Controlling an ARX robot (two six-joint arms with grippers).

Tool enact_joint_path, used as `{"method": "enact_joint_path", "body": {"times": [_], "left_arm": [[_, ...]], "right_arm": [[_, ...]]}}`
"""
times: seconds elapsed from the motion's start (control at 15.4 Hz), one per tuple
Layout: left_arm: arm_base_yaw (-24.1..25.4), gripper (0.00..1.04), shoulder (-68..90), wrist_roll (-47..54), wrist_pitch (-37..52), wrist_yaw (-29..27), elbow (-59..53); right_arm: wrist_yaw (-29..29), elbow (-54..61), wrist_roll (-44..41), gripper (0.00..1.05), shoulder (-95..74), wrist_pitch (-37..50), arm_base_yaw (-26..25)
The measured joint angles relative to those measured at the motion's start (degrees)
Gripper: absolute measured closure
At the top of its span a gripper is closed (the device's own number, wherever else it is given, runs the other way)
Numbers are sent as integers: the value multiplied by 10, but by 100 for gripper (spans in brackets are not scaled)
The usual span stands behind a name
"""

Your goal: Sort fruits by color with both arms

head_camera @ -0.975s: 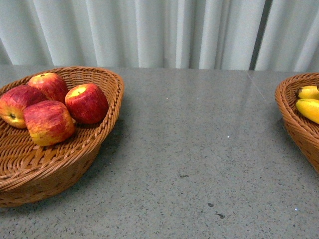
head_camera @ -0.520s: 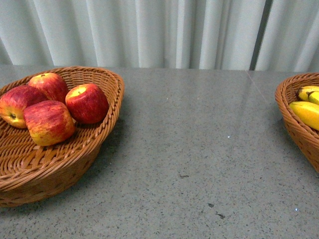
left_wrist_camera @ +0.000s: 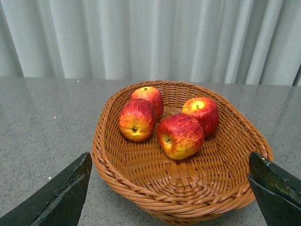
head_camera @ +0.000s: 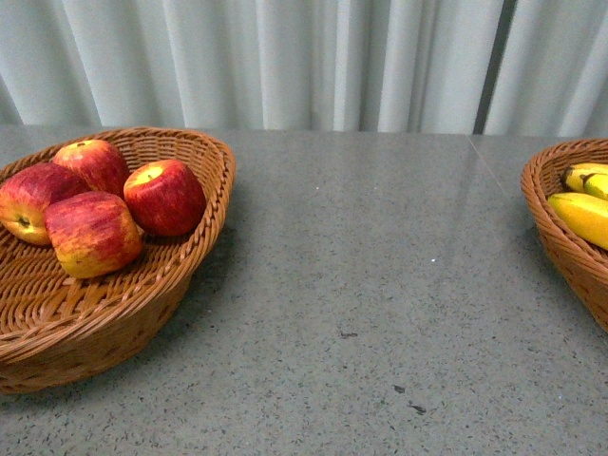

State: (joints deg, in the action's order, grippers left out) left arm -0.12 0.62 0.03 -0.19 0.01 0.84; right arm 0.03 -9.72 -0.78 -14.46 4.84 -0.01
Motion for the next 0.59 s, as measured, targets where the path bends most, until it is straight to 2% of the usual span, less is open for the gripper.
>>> {"method": "enact_joint_path", "body": {"times": [0.13, 0.26, 0.59], "left_arm": [[0, 7, 0, 0, 0, 0, 0], [0, 7, 0, 0, 0, 0, 0], [0, 7, 0, 0, 0, 0, 0]], "right_arm": [[0, 22, 0, 103, 17, 1, 0], [-1, 37, 0, 103, 79, -61, 0], [0, 63, 0, 103, 112, -54, 0]]}}
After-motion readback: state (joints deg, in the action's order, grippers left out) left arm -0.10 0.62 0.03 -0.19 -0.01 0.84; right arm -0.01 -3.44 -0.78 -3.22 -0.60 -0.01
